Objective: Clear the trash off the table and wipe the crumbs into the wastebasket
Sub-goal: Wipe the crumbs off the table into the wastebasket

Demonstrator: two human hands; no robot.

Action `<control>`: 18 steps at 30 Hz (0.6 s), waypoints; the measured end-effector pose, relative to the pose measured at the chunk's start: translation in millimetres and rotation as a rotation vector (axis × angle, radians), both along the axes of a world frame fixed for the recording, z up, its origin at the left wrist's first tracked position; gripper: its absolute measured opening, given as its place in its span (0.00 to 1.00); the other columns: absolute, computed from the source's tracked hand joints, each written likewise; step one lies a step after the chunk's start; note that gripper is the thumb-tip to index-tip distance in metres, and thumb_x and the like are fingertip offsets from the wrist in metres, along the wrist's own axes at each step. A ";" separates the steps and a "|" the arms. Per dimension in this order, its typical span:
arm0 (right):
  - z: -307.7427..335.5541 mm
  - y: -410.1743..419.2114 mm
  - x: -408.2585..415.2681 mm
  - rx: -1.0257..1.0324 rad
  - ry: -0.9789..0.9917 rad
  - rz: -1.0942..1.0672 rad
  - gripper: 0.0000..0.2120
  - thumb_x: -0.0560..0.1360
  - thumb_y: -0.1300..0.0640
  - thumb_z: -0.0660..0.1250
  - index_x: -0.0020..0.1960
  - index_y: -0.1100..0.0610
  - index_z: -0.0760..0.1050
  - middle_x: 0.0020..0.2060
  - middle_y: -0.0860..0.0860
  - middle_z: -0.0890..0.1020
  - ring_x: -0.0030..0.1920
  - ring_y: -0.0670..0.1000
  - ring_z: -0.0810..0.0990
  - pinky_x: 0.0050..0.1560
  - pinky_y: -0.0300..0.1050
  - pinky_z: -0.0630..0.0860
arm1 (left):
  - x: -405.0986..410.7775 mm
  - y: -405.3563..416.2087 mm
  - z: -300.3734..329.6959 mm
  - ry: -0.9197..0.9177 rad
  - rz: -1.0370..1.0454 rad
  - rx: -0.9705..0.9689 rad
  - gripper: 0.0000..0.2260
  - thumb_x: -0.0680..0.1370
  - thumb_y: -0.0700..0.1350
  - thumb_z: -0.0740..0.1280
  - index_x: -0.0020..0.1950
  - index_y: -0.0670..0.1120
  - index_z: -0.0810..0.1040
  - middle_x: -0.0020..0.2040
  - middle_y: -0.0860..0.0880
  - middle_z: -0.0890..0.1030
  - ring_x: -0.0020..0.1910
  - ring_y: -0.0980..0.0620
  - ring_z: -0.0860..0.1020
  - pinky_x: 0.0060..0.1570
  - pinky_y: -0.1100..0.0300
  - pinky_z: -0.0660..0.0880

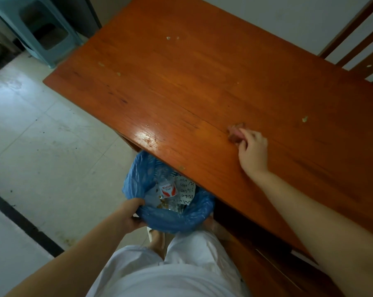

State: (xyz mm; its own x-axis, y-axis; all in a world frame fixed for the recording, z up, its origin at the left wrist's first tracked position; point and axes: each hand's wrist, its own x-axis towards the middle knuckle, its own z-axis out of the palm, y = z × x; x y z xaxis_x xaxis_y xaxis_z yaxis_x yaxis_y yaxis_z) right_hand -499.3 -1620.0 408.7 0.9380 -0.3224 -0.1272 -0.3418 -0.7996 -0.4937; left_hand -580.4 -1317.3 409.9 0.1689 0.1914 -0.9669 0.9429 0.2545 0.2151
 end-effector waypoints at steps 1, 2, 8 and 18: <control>-3.3 13.0 -6.8 -0.010 -0.024 0.082 0.19 0.77 0.63 0.59 0.67 0.53 0.70 0.64 0.56 0.72 0.65 0.57 0.67 0.66 0.51 0.65 | 0.8 0.9 0.3 0.001 0.009 -0.002 0.17 0.75 0.32 0.60 0.62 0.42 0.65 0.49 0.40 0.74 0.45 0.42 0.75 0.48 0.49 0.75; -5.4 29.3 -14.2 -0.005 -0.044 0.174 0.19 0.76 0.63 0.60 0.66 0.54 0.70 0.63 0.56 0.73 0.64 0.56 0.68 0.66 0.52 0.65 | 1.8 1.8 0.3 0.002 0.018 -0.005 0.17 0.75 0.32 0.60 0.63 0.42 0.65 0.50 0.40 0.74 0.45 0.42 0.75 0.48 0.49 0.75; -1.4 118.9 -28.0 0.202 -0.012 0.771 0.19 0.76 0.63 0.59 0.65 0.51 0.72 0.61 0.51 0.75 0.62 0.51 0.68 0.65 0.47 0.63 | 10.5 -0.5 6.5 -0.006 0.022 -0.016 0.14 0.75 0.32 0.59 0.59 0.39 0.66 0.45 0.41 0.73 0.42 0.43 0.74 0.45 0.48 0.77; -6.3 -42.3 150.9 0.155 -0.173 -0.251 0.18 0.76 0.61 0.57 0.65 0.54 0.72 0.62 0.59 0.74 0.63 0.58 0.71 0.66 0.51 0.66 | 30.2 11.0 5.0 0.006 0.034 0.018 0.14 0.75 0.32 0.59 0.60 0.39 0.66 0.44 0.42 0.74 0.40 0.44 0.75 0.23 0.54 0.78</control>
State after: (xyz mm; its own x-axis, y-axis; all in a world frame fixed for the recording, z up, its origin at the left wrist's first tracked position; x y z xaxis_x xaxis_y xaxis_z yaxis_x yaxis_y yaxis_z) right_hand -348.4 -1662.3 402.4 0.8439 -0.5351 -0.0387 -0.4189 -0.6122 -0.6706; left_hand -550.2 -1306.4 414.9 0.1565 0.2143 -0.9641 0.9348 0.2829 0.2146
